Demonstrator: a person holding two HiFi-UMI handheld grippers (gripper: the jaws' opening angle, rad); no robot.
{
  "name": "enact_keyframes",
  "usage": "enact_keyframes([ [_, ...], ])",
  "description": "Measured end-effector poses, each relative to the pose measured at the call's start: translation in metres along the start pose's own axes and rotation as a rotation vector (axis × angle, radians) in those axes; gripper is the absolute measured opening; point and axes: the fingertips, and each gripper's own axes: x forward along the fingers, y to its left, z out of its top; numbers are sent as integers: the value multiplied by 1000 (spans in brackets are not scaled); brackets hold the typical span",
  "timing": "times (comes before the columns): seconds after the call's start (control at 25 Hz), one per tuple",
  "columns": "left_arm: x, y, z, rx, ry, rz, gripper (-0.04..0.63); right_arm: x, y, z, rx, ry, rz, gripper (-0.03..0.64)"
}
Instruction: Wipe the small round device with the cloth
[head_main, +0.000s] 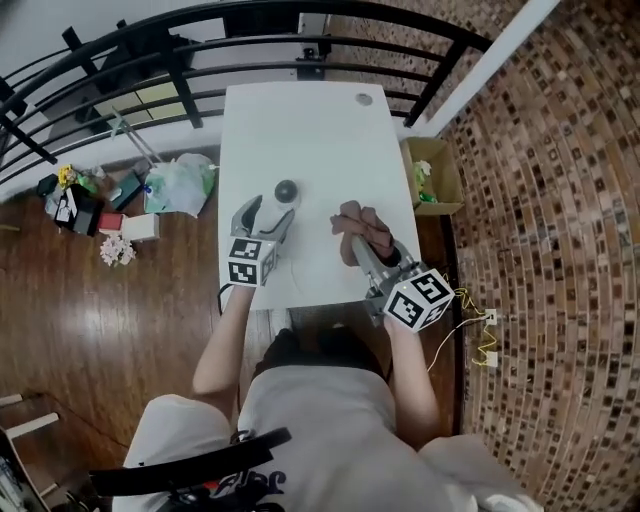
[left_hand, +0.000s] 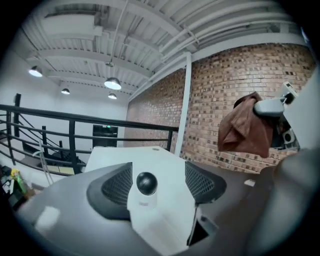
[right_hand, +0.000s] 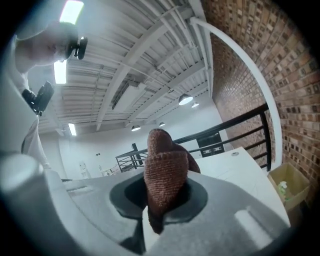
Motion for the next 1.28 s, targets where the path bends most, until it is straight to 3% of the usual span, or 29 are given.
enact_keyframes([
  [0.16,-64,-46,32,19,-99,48,342,-21,18,11,-94,-35,14,29],
  [0.28,-114,-83,32,20,-147,113,335,-50,37,15,-139,-72,36,29],
  [0.52,-218,-189,-3,15,-152,225,328,-165,92,-29,-200,-66,77,29],
  [0.68,-261,-253,-19,36,-99,251,326,-222,114,-67,-148,40,102,29],
  [0.76,-282,-269,-25,50,-97,261,322,-241,134,-66,-168,56,135,29],
  [0.88,-310,-278,-7,67,-142,267,311,-257,163,-43,-233,-5,158,29],
  [1.04,-339,-295,29,108,-198,275,304,-271,183,-30,-271,-55,135,29],
  [1.28,-379,-310,44,137,-270,279,299,-296,210,-22,-313,-113,77,29],
])
